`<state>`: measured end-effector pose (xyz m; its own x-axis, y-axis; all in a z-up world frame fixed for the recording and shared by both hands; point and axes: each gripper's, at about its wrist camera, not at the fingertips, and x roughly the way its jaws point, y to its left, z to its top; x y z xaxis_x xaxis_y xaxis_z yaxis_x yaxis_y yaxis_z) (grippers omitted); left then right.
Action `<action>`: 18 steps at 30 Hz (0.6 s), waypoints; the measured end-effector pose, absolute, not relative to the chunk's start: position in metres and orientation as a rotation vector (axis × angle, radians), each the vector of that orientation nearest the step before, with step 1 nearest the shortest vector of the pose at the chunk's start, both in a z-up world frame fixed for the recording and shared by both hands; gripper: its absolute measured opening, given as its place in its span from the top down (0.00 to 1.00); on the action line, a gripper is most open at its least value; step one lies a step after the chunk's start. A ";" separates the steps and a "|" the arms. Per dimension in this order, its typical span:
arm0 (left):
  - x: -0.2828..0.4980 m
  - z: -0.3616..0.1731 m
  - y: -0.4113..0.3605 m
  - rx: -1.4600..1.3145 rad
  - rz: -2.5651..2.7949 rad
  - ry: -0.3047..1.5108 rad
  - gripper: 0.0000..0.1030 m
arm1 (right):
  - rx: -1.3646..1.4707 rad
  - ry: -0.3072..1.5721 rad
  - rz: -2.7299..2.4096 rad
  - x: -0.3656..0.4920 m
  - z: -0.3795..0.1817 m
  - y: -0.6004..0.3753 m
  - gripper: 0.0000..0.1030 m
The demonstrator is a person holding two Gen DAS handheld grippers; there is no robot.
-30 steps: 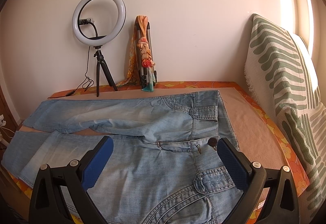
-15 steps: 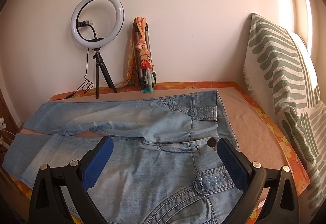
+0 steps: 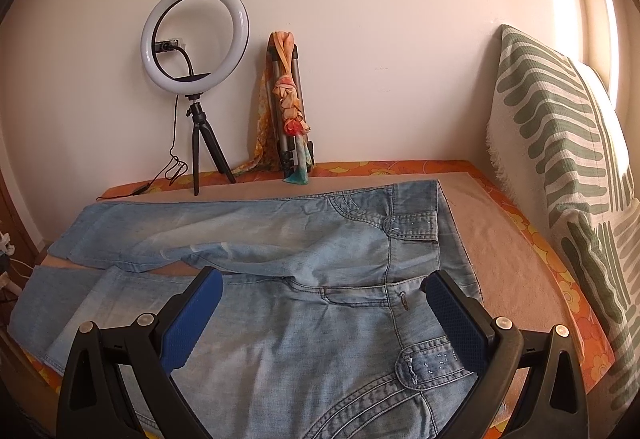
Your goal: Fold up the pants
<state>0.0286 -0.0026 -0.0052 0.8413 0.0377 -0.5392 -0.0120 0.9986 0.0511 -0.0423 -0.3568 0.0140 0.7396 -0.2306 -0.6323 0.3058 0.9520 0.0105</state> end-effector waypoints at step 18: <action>0.104 -0.004 0.046 -0.034 -0.020 0.691 0.09 | 0.067 0.806 -0.052 0.059 -0.016 -0.345 0.00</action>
<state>0.1043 0.0462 -0.0035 0.7703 -0.0299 -0.6369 0.0071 0.9992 -0.0384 0.0591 -0.3447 -0.0159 0.6910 -0.0208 -0.7226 0.0717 0.9966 0.0398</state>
